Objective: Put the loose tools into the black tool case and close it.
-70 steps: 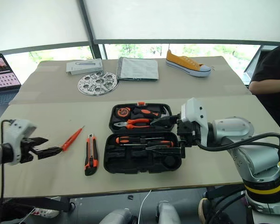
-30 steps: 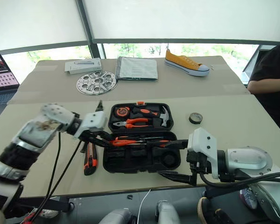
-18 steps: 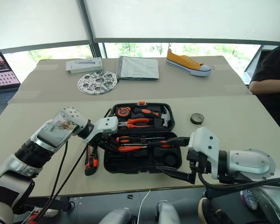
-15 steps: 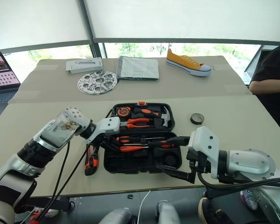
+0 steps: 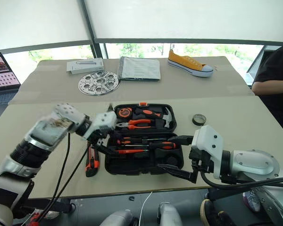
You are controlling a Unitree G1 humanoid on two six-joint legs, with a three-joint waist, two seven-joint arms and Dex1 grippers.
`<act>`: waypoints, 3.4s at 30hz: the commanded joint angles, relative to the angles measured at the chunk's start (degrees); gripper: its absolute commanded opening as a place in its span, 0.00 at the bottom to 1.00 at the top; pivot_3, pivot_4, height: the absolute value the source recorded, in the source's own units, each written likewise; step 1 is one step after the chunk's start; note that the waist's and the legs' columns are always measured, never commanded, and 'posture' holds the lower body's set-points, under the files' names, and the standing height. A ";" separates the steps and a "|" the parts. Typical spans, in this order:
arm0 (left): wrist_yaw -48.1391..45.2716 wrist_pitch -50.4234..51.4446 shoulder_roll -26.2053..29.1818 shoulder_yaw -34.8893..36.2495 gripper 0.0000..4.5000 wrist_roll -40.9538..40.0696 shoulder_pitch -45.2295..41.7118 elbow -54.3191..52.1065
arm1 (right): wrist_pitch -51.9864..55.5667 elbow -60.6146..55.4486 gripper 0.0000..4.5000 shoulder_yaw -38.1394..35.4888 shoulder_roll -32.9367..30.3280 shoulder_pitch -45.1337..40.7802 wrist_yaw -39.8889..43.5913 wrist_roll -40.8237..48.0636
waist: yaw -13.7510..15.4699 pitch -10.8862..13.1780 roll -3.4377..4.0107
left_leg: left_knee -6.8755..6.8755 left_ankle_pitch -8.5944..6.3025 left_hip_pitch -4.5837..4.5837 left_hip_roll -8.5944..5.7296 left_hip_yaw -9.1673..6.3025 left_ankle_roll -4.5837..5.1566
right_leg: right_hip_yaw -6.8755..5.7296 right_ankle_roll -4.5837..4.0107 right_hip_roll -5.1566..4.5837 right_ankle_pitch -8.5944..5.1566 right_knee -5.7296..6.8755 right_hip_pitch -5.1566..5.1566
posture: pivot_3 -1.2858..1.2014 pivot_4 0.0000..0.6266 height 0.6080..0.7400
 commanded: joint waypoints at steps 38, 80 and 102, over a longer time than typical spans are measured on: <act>13.56 -5.37 -9.77 6.07 0.01 -5.03 12.12 4.72 | 0.98 1.01 1.00 1.24 0.26 -4.45 -1.11 3.07 | 0.75 -0.05 0.04 | -0.01 0.00 0.14 0.00 0.00 0.01 | 0.02 0.01 0.00 0.01 -0.01 0.14 | 0.52 0.24 1.00; 23.92 -1.56 0.31 24.86 0.24 -11.53 31.66 -16.04 | -1.05 6.41 1.00 6.98 1.01 -13.67 4.68 2.53 | -0.03 -0.05 0.06 | -0.15 0.00 0.17 0.05 0.01 0.00 | 0.09 0.01 0.07 0.00 -0.04 0.08 | 0.52 0.24 1.00; 62.20 54.40 -5.70 46.63 0.99 -26.82 35.46 -40.36 | -8.72 13.58 1.00 14.86 5.49 -20.38 14.61 -6.18 | 1.43 -0.03 -0.02 | -0.29 -0.27 0.41 0.00 0.00 -0.50 | 0.07 0.01 0.05 -0.03 0.01 0.24 | 0.52 0.24 1.00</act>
